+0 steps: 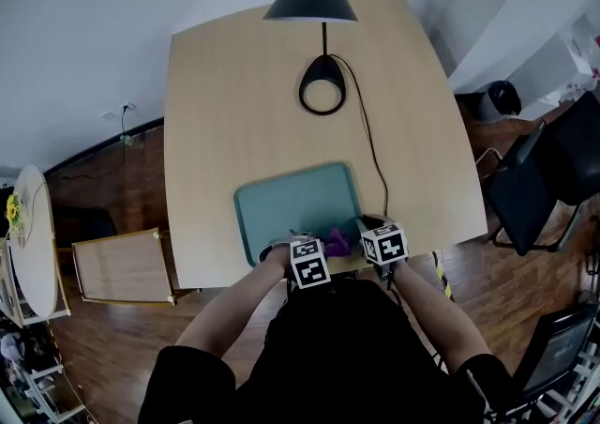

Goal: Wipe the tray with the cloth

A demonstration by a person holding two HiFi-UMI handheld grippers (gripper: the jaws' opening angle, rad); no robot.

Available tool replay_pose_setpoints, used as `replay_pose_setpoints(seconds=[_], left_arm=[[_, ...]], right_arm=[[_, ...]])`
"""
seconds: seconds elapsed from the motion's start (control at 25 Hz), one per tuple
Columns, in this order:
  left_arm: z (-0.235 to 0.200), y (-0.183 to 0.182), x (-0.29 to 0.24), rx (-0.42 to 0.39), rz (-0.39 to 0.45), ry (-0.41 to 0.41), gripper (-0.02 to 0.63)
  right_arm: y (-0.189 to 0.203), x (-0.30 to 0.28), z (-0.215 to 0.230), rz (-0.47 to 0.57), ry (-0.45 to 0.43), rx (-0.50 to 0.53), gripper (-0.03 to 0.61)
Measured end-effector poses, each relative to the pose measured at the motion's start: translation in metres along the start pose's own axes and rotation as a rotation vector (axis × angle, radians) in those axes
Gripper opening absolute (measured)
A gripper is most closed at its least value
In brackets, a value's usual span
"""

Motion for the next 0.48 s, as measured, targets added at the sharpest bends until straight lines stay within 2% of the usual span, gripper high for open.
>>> replay_pose_setpoints(seconds=[0.12, 0.24, 0.48], left_arm=[[-0.009, 0.002, 0.001, -0.004, -0.006, 0.013, 0.107], [-0.043, 0.003, 0.006, 0.039, -0.023, -0.056, 0.107], [-0.147, 0.004, 0.026, 0.183, -0.048, -0.194, 0.109]], right_arm=[[-0.001, 0.0, -0.001, -0.002, 0.004, -0.002, 0.034], [-0.001, 0.0, -0.003, 0.001, 0.006, -0.001, 0.034], [-0.002, 0.002, -0.005, 0.008, 0.005, -0.002, 0.034]])
Point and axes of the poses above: the fingertips, and each gripper's own axes: x backward along the fingers, z to its right, y out of its underside, the point moved 5 cm from there along x, backward along the fingers, and after that the axes turned 13 degrees about -z, right-handed, at the moved point
